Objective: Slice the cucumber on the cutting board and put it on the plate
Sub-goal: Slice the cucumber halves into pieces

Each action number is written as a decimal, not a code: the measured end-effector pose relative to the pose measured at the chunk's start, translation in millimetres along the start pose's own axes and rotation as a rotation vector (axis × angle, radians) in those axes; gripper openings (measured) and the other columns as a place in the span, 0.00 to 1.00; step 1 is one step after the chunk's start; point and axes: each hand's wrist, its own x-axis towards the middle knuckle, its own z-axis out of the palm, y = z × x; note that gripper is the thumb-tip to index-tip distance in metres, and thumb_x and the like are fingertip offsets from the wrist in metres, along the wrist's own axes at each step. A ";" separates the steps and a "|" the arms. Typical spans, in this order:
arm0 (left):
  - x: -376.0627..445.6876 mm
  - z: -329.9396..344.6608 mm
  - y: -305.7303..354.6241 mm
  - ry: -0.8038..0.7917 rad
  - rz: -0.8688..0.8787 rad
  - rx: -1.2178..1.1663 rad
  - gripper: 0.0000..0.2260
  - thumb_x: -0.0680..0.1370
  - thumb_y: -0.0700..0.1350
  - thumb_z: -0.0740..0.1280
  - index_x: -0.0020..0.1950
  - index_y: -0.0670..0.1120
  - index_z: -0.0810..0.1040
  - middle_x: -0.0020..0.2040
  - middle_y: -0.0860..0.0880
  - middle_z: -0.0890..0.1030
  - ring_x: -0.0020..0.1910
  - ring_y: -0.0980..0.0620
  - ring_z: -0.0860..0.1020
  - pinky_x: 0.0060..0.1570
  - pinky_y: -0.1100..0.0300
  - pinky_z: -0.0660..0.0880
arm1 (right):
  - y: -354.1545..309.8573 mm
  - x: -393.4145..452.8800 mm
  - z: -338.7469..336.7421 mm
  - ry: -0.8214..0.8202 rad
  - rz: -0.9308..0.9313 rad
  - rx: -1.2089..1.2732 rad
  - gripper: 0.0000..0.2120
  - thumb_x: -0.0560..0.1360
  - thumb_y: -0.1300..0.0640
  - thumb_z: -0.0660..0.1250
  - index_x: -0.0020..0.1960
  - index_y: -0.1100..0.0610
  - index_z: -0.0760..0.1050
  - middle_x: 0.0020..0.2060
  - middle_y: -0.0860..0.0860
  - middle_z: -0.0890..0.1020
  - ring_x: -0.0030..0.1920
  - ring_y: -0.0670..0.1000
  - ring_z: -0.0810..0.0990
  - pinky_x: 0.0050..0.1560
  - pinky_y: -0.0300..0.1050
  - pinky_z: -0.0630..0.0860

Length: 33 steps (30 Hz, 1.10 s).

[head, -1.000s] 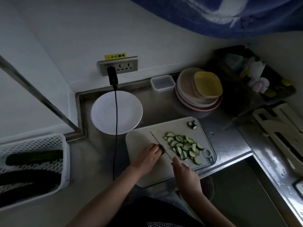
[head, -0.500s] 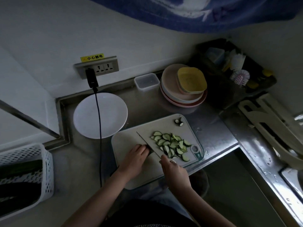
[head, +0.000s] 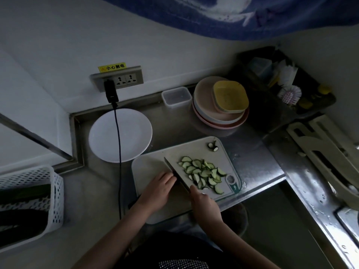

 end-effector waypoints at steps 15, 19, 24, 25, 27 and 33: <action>-9.1 1.2 1.0 -0.052 -0.101 -0.098 0.28 0.64 0.33 0.75 0.60 0.47 0.69 0.56 0.46 0.74 0.52 0.43 0.75 0.48 0.51 0.78 | -6.3 -3.4 -8.8 0.144 -0.021 0.141 0.08 0.81 0.51 0.54 0.49 0.55 0.63 0.38 0.59 0.78 0.39 0.63 0.77 0.34 0.52 0.71; -8.9 -0.7 0.7 -0.053 -0.084 -0.091 0.28 0.61 0.33 0.75 0.58 0.44 0.73 0.55 0.46 0.74 0.53 0.45 0.72 0.47 0.52 0.78 | -11.0 -3.9 -7.3 0.129 -0.031 0.138 0.08 0.82 0.51 0.54 0.48 0.54 0.63 0.37 0.57 0.78 0.40 0.63 0.78 0.33 0.51 0.71; -11.6 -1.1 -1.7 -0.061 -0.071 -0.088 0.28 0.59 0.34 0.76 0.57 0.43 0.73 0.55 0.46 0.74 0.53 0.45 0.72 0.47 0.52 0.79 | -14.6 -3.7 -6.7 0.094 -0.031 0.065 0.06 0.82 0.51 0.54 0.51 0.54 0.63 0.41 0.57 0.80 0.43 0.62 0.79 0.35 0.49 0.70; -12.0 -0.7 -2.6 -0.066 -0.067 -0.085 0.29 0.59 0.34 0.76 0.58 0.43 0.73 0.55 0.46 0.74 0.53 0.45 0.72 0.48 0.52 0.79 | -15.6 -4.5 -6.8 0.086 -0.037 0.041 0.06 0.82 0.52 0.54 0.52 0.54 0.63 0.42 0.57 0.80 0.44 0.62 0.80 0.35 0.49 0.70; -12.1 -0.1 -3.5 -0.073 -0.055 -0.072 0.28 0.59 0.35 0.76 0.58 0.43 0.74 0.55 0.46 0.73 0.53 0.45 0.71 0.48 0.53 0.78 | -17.3 -5.8 -6.2 0.077 -0.044 0.019 0.06 0.82 0.53 0.54 0.54 0.55 0.63 0.44 0.57 0.81 0.46 0.62 0.80 0.36 0.48 0.69; -12.4 -1.7 -1.0 -0.076 -0.066 0.015 0.28 0.55 0.36 0.79 0.54 0.42 0.79 0.53 0.44 0.79 0.48 0.44 0.79 0.42 0.57 0.78 | -15.8 -3.2 -0.3 0.002 0.019 -0.030 0.05 0.80 0.60 0.54 0.56 0.56 0.62 0.47 0.59 0.81 0.49 0.62 0.80 0.39 0.50 0.72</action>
